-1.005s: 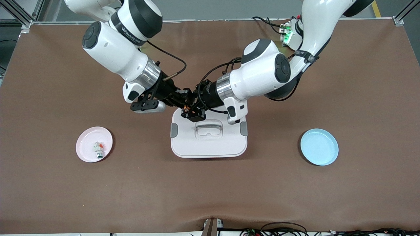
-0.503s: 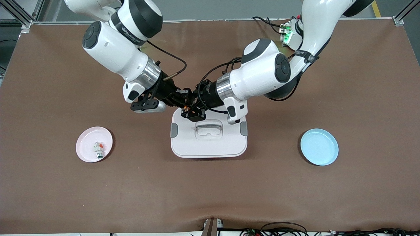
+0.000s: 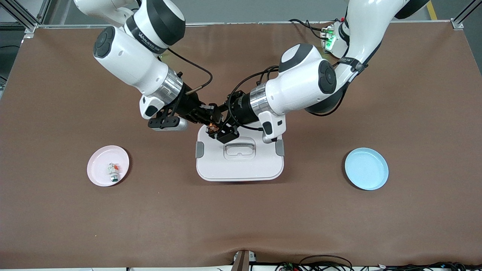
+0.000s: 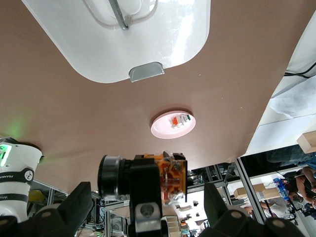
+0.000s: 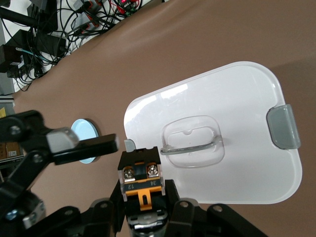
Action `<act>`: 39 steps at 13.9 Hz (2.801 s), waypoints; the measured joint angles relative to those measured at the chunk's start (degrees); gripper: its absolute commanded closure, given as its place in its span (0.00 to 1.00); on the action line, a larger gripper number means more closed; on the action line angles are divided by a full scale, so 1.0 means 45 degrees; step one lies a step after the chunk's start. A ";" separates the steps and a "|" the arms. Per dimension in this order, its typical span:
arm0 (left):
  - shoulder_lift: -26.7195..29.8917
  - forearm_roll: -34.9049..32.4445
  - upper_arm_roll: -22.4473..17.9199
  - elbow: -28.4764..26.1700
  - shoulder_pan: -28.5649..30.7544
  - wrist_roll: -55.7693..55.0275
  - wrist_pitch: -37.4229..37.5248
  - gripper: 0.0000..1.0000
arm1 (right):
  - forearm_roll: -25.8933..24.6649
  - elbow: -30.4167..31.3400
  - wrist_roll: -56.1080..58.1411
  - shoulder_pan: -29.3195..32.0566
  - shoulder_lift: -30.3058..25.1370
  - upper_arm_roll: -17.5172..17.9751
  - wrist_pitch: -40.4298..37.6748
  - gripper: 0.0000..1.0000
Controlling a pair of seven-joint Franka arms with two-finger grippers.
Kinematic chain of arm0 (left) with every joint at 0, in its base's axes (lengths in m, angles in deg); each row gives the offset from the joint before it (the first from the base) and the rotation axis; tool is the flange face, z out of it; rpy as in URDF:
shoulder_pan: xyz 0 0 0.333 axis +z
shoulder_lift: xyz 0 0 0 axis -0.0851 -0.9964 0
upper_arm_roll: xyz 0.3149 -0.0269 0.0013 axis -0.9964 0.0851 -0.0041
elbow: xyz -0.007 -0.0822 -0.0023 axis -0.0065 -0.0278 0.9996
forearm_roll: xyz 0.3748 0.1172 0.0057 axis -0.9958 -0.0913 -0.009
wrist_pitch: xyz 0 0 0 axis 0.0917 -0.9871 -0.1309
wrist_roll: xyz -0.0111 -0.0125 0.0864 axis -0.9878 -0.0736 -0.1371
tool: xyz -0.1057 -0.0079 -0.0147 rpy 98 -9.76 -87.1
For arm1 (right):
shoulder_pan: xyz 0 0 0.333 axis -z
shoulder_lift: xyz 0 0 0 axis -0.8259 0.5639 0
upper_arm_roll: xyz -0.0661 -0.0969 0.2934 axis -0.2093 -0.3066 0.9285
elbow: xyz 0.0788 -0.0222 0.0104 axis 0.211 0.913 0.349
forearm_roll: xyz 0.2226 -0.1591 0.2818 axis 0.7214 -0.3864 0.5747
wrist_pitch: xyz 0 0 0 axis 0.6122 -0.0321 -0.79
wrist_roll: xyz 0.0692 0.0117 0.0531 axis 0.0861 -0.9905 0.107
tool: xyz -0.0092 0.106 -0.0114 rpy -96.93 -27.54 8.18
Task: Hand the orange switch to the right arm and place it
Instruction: 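Open the left gripper and withdraw while the right gripper carries switch, then lower the orange switch onto the white plate with the right gripper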
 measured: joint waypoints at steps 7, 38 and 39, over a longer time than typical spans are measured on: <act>0.0407 -0.3805 -0.0173 0.0041 0.0791 0.0002 0.1479 0.00 | -0.2348 -0.0023 0.2927 0.2534 -0.0113 -0.0252 -0.4018 1.00; 0.4995 -0.7244 -0.0301 -0.1281 0.8909 1.6481 1.0213 0.00 | -0.5600 0.3468 0.8544 0.7279 0.0725 -0.0252 -0.1090 1.00; 0.5076 -0.7199 -0.0369 -0.1235 0.8871 1.6752 1.0216 0.00 | -0.5604 0.3467 0.8551 0.7310 0.0727 -0.0252 -0.1078 1.00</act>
